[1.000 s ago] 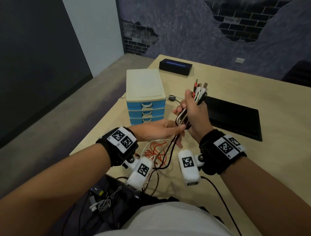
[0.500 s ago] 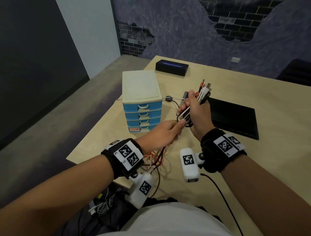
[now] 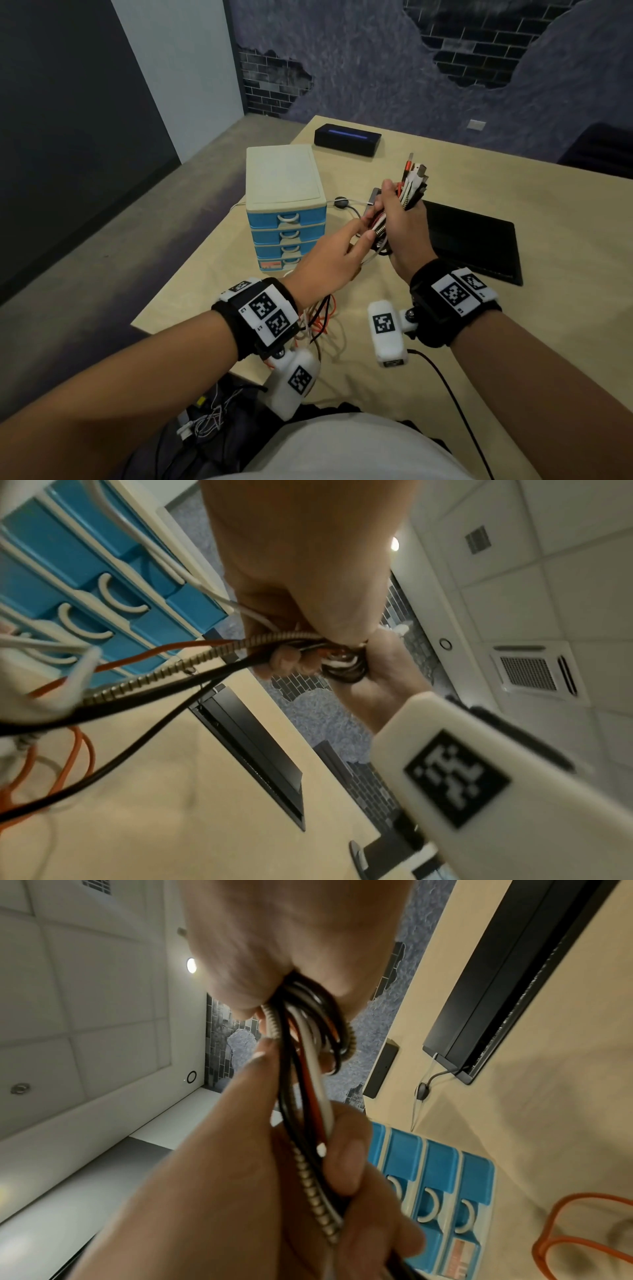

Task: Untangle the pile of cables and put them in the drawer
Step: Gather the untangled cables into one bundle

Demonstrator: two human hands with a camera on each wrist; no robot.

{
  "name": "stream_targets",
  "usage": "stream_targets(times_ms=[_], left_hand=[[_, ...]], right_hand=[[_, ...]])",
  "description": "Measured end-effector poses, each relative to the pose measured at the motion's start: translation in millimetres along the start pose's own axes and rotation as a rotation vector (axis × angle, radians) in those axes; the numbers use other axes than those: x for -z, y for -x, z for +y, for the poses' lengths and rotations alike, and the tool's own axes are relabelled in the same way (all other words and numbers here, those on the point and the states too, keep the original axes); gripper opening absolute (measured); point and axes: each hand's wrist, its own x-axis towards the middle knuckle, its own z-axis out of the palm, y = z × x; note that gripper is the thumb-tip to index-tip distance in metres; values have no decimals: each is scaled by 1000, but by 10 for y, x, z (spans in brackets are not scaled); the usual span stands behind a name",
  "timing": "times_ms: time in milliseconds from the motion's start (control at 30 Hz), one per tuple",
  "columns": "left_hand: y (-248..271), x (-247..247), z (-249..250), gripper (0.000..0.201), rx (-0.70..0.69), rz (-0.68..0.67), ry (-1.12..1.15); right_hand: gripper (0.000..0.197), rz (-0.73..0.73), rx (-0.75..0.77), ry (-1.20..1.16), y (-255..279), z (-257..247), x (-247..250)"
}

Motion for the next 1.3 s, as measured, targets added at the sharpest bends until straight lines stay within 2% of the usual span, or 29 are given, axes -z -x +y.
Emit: stream_targets(times_ms=[133, 333, 500, 600, 700, 800, 900, 1000, 1100, 1200, 1300], left_hand=[[-37, -2, 16, 19, 86, -55, 239], [-50, 28, 104, 30, 228, -163, 509], [-50, 69, 120, 41, 224, -172, 383], [-17, 35, 112, 35, 166, -79, 291], [7, 1, 86, 34, 177, -13, 269], [24, -3, 81, 39, 194, -177, 312], [86, 38, 56, 58, 168, -384, 372], [135, 105, -64, 62, 134, -517, 381], [170, 136, -174, 65, 182, -683, 405], [175, 183, -194, 63, 236, -807, 351], [152, 262, -214, 62, 287, -861, 294]], right_hand=[[30, -60, -3, -3, 7, -5, 19], [26, -98, -110, -174, 12, -52, -27], [30, -61, -156, -243, 62, -43, -45], [39, -30, -135, -221, 59, -47, -58], [41, 3, -86, -153, 86, -84, -68], [41, 25, -79, -148, 116, -131, -88], [39, 17, -62, -166, 87, -190, -92], [39, 36, -59, -221, 47, -224, -16], [40, 36, -63, -246, 44, -231, 41], [40, 35, -76, -278, 52, -220, 67], [40, 18, -103, -325, 52, -199, 92]])
